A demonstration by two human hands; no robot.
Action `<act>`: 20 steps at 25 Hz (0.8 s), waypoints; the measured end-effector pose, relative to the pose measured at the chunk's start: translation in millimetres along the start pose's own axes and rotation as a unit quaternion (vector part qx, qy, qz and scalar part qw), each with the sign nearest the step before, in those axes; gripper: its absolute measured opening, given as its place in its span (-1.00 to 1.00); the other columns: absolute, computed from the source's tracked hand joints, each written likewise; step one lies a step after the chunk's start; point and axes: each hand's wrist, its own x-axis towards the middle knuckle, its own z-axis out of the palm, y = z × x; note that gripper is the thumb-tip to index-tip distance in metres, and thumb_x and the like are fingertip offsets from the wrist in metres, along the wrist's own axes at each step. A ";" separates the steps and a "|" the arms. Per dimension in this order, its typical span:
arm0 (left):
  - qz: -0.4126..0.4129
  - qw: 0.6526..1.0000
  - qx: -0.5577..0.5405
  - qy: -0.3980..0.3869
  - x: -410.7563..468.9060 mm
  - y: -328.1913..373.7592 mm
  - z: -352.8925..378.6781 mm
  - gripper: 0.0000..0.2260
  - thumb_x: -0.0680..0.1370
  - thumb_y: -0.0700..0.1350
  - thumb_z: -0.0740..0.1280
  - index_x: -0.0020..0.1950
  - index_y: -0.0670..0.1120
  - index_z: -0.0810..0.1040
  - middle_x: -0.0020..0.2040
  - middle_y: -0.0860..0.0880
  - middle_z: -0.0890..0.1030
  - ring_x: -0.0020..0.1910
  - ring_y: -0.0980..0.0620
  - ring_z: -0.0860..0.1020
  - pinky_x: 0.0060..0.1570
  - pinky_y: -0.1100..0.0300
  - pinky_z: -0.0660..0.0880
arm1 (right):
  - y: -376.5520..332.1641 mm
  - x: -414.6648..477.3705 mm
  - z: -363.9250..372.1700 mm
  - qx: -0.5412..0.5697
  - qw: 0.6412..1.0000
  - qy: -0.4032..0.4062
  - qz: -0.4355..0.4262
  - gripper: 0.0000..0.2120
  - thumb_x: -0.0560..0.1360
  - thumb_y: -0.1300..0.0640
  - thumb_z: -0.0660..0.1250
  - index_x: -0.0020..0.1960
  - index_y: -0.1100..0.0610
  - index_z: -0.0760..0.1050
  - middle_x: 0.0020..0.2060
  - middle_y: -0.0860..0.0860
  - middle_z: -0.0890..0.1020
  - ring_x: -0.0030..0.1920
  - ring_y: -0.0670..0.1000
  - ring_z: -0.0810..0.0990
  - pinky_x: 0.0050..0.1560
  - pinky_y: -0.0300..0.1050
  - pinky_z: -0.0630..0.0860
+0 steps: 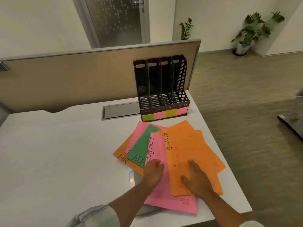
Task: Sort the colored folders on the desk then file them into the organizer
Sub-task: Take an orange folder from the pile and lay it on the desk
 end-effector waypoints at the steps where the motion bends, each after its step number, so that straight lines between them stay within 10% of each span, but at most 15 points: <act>1: -0.023 0.999 -0.041 0.013 4.9 1.1 8.1 -0.83 0.61 -0.10 0.29 -0.18 0.08 0.49 -0.10 -0.03 0.51 -0.03 -0.12 0.55 0.02 0.08 0.41 | 4.1 1.7 2.5 0.013 1.000 -0.003 0.000 -0.17 0.58 -0.27 0.20 0.65 0.14 -0.02 0.64 0.10 0.09 0.62 0.08 0.11 0.57 0.05 0.19; 5: -0.138 0.977 -0.155 0.052 13.7 2.0 42.7 -0.60 0.51 -0.13 0.31 0.25 -0.36 0.54 0.26 -0.35 0.61 0.30 -0.33 0.58 0.27 -0.07 0.53 | 15.5 -0.2 17.1 0.022 1.000 -0.018 -0.006 -0.22 0.58 -0.25 0.20 0.64 0.11 0.06 0.63 0.05 0.14 0.61 0.06 0.13 0.57 0.03 0.19; 8: -0.174 0.964 -0.188 0.069 15.8 10.5 64.0 -0.54 0.56 -0.17 0.35 0.43 -0.32 0.47 0.32 -0.24 0.60 0.28 -0.24 0.58 0.16 0.00 0.54 | 17.8 -2.0 19.4 0.011 1.000 -0.003 -0.024 -0.22 0.54 -0.33 0.05 0.62 0.09 0.15 0.62 0.03 0.17 0.61 0.04 0.13 0.57 0.00 0.18; 11: -0.168 0.965 -0.182 0.088 18.1 20.3 72.7 -0.95 0.52 -0.20 0.35 -0.08 -0.18 0.57 -0.22 -0.07 0.49 -0.26 -0.02 0.45 -0.27 0.16 0.36 | 20.5 -1.0 22.4 0.006 0.999 0.001 -0.034 -0.16 0.48 -0.36 -0.05 0.60 0.12 0.21 0.61 0.05 0.22 0.60 0.06 0.17 0.56 0.00 0.22; 14: -0.163 0.966 -0.191 0.069 17.7 32.5 73.5 -0.82 0.44 -0.30 0.36 -0.34 -0.09 0.55 -0.38 -0.04 0.55 -0.40 0.00 0.49 -0.42 0.22 0.38 | 19.8 -0.4 21.2 0.015 0.999 -0.002 -0.043 -0.24 0.52 -0.32 -0.09 0.57 0.08 0.27 0.59 0.04 0.26 0.59 0.06 0.20 0.56 0.01 0.24; 20: -0.157 0.966 -0.205 0.017 19.5 29.9 63.5 -0.80 0.49 -0.40 0.28 -0.13 -0.22 0.68 -0.14 -0.18 0.74 -0.17 -0.16 0.72 -0.26 0.02 0.69 | 14.8 -5.2 9.9 -0.025 0.998 0.000 -0.057 -0.30 0.55 -0.27 -0.05 0.52 0.09 0.36 0.55 0.05 0.34 0.55 0.06 0.29 0.48 0.07 0.33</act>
